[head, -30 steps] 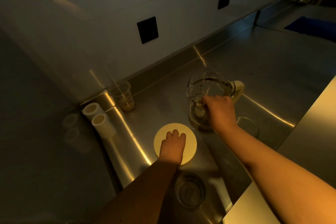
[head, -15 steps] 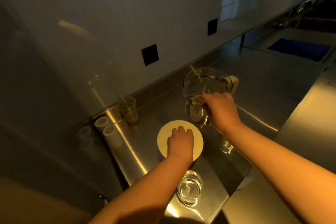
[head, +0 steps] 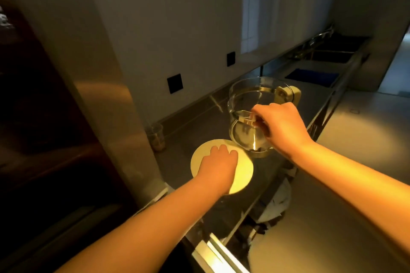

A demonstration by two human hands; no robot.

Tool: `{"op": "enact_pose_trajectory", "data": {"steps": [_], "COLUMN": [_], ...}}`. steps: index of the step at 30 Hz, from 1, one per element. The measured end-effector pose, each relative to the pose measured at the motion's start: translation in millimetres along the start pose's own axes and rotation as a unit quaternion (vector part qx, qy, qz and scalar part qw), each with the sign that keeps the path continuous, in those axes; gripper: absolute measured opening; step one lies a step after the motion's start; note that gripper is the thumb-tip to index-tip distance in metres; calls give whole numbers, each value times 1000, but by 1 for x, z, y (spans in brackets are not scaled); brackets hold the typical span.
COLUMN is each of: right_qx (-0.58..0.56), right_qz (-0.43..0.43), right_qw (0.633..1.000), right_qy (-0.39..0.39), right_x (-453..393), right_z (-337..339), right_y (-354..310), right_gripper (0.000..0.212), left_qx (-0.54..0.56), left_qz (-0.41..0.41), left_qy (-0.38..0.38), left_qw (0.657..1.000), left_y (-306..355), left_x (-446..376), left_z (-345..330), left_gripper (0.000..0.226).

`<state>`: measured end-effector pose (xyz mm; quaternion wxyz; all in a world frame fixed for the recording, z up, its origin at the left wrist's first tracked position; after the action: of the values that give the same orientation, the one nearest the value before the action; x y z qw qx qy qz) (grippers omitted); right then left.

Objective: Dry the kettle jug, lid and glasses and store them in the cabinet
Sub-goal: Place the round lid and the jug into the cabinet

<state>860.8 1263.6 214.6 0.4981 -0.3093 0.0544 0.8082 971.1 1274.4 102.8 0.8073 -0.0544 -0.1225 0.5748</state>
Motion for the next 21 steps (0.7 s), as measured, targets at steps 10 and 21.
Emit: {"op": "enact_pose_trajectory", "data": {"steps": [10, 21], "right_qx": [-5, -109], "right_qz": [36, 171], "right_qw": [999, 978], "right_qy": [35, 52], "right_x": [112, 149], "right_z": [106, 124], "right_y": [-90, -200], "right_gripper": [19, 12], "left_qx": [30, 58], "left_qz": [-45, 98], "left_qy": [81, 20], "left_qw": [995, 993], "left_y": [32, -13], "left_x": [161, 301], "left_z": [44, 29], "left_gripper": [71, 66]}}
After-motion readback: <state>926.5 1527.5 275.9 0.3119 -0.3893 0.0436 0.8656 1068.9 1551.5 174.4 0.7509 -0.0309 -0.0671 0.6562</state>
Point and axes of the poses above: each hand's wrist, its own x-axis away from the middle knuckle, its own z-axis out of the back of the hand, y = z × x, the point moved 9 cm from there along -x, towards the middle knuckle, and after that the axes turned 6 degrees about -x, right-handed, at the moved point
